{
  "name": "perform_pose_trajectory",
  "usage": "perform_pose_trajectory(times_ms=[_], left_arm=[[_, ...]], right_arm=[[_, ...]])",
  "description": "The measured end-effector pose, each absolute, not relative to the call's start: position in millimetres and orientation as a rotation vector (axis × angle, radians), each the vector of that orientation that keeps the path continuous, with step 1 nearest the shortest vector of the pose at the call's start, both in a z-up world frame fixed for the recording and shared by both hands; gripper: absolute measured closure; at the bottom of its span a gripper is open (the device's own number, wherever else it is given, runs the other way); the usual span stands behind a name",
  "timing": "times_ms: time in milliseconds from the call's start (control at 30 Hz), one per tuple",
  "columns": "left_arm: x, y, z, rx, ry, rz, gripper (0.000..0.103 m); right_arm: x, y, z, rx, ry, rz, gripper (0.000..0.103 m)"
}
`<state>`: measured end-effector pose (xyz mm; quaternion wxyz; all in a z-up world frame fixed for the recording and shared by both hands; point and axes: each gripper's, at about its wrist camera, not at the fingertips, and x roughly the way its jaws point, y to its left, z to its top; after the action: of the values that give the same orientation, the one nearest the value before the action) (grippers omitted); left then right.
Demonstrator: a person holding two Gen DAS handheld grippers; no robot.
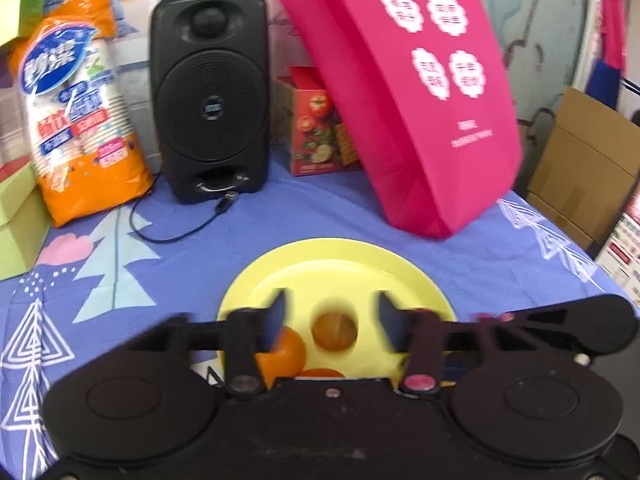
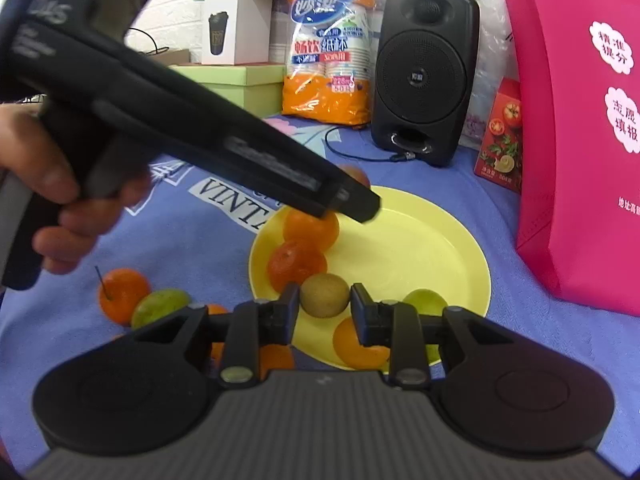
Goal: Organize fruits
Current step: 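Carry the plum and kiwi onto the yellow plate and release both, then move both open tools back toward the remaining fruit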
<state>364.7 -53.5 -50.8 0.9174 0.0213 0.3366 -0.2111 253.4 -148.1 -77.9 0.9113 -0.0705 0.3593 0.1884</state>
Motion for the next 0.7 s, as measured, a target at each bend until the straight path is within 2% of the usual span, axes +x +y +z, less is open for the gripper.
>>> perform_pose_trajectory(times_ms=[33, 133, 300, 433, 700], left_arm=[[364, -53, -50, 0.038, 0.681, -0.424, 0.027], [358, -43, -45, 0.025, 0.662, -0.404, 0.025], [338, -14, -35, -0.005, 0.637, -0.357, 0.025], [315, 10, -32, -0.034, 0.636, -0.314, 0.024], [255, 51, -42, -0.060, 0.651, -0.235, 0.023]], right_arm=[[254, -149, -78, -0.146, 0.740, 0.380, 0.068], [250, -154, -76, -0.134, 0.734, 0.367, 0.064], [241, -162, -71, -0.116, 0.725, 0.354, 0.063], [229, -164, -67, -0.112, 0.719, 0.346, 0.058], [197, -162, -62, -0.108, 0.721, 0.367, 0.054]])
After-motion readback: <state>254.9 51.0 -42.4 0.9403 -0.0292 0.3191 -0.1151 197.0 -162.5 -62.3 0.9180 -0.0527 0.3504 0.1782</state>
